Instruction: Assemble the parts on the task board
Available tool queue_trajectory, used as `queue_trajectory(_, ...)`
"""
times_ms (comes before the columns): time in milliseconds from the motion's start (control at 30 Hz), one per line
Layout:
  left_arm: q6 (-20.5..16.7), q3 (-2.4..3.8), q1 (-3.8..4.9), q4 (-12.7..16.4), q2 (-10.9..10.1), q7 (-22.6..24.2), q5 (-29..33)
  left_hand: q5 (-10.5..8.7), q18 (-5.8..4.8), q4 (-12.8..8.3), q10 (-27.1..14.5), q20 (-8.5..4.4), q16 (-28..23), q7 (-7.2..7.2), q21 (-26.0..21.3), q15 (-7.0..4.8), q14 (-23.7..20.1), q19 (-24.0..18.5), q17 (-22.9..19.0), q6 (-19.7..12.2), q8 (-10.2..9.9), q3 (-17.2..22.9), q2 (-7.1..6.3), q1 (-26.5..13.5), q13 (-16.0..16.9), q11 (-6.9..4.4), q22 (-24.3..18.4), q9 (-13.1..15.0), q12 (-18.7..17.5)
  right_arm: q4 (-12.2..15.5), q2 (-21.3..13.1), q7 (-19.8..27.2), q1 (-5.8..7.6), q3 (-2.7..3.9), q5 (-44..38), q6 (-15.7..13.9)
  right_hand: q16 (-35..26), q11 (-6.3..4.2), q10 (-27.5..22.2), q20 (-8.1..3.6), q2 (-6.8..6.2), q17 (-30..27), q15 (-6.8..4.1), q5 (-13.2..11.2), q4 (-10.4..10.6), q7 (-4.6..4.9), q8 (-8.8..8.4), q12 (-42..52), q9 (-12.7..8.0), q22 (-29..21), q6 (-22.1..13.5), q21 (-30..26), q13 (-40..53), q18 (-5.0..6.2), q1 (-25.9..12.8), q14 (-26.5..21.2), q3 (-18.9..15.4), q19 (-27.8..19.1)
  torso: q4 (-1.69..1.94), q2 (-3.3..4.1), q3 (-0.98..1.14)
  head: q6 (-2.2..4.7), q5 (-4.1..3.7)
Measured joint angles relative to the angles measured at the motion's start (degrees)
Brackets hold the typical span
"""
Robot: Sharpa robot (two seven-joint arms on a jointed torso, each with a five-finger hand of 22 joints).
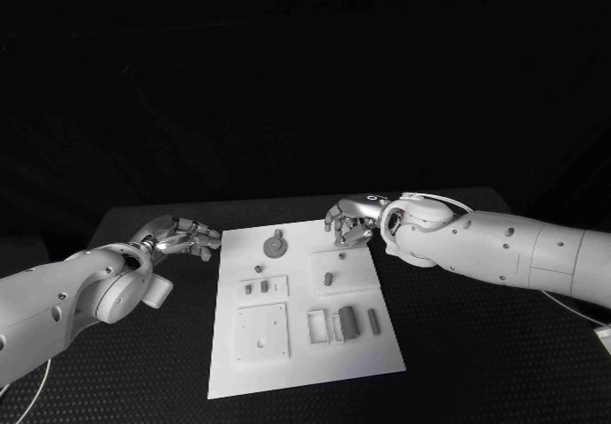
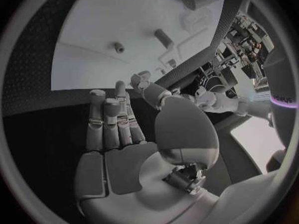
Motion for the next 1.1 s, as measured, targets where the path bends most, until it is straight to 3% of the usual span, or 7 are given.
queue_trajectory(100,0.14,0.0,0.0,0.22,-0.07,0.51,1.11,0.0,0.0,0.0,0.0,0.06,-0.17,-0.06,-0.22,0.01,-0.01,-0.06,0.07,-0.05,0.0,0.0,0.0,0.0,-0.07,0.0,-0.03,0.0,0.0,0.34,-0.05,-0.46,-0.31,-0.21,-2.65,0.02,-0.26,0.0,0.0,0.0,-1.26,-0.19,0.27,0.0,0.12,0.07,0.0,-1.42,-0.25,-0.1,0.08,-0.12,-0.75,0.0,-0.37,0.27,0.11,0.0,-0.12,-0.05,-0.11,0.12,0.26)
queue_trajectory(333,0.29,-0.02,-0.02,0.3,-0.07,1.28,2.59,0.0,0.0,0.0,-0.11,0.06,-0.45,-0.06,-0.45,0.01,-0.01,-0.06,0.19,-0.05,0.0,0.0,0.0,0.0,-0.2,0.11,-0.05,-0.01,0.0,1.39,-0.45,-1.56,-1.07,-0.68,-7.02,0.38,-0.26,0.41,0.41,0.09,-2.25,-0.3,0.29,0.0,1.13,0.1,0.0,-2.79,-0.46,-0.11,0.11,-0.48,-1.55,-0.01,-0.91,0.3,0.18,0.33,-0.42,-0.23,-0.32,0.16,0.76)
queue_trajectory(767,0.33,-0.02,-0.02,0.21,-0.35,1.77,3.47,0.0,-0.08,0.0,-0.41,0.27,-1.05,-0.06,-0.67,0.21,-0.21,-0.26,0.45,-0.05,0.0,0.0,0.0,0.0,-0.41,0.41,-0.1,0.04,0.0,-0.03,0.57,-3.06,-2.63,-1.29,-11.12,0.75,-0.48,0.64,0.64,0.11,-2.55,-0.39,0.29,0.0,1.75,0.03,0.34,-4.45,-0.78,-0.11,0.3,-0.89,-2.39,-0.01,-0.75,0.3,0.48,0.5,-0.4,-0.24,-0.36,-0.06,0.79)
queue_trajectory(967,0.33,-0.02,-0.02,0.17,-0.35,1.8,3.56,0.0,-0.08,0.0,-0.41,0.27,-1.05,-0.06,-0.67,0.21,-0.21,-0.25,0.51,-0.05,0.0,0.0,0.0,0.01,-0.48,0.41,-0.1,0.04,0.0,-0.42,1.11,-3.29,-2.93,-1.32,-12.07,0.82,-0.55,1.0,1.05,0.11,-0.94,-0.47,0.29,0.0,1.08,-0.19,1.31,-5.18,-0.78,-0.06,1.01,-1.21,-2.63,-0.02,0.41,0.31,0.51,0.52,-0.37,-0.24,-0.36,-0.29,1.15)
queue_trajectory(1100,0.33,-0.02,-0.02,0.14,-0.36,1.81,3.59,0.0,-0.09,0.0,-0.41,0.27,-1.05,-0.06,-0.67,0.21,-0.21,-0.25,0.58,-0.05,0.0,0.0,0.0,0.0,-0.5,0.4,-0.1,0.04,0.0,-0.6,1.33,-3.3,-3.02,-1.25,-12.46,0.78,-0.71,0.96,2.1,0.2,1.58,-0.5,0.28,0.0,0.22,-0.2,1.87,-5.76,-0.78,0.22,1.99,-1.39,-2.86,-0.04,0.41,0.31,0.72,0.63,-0.4,-0.24,-0.34,-0.38,1.22)
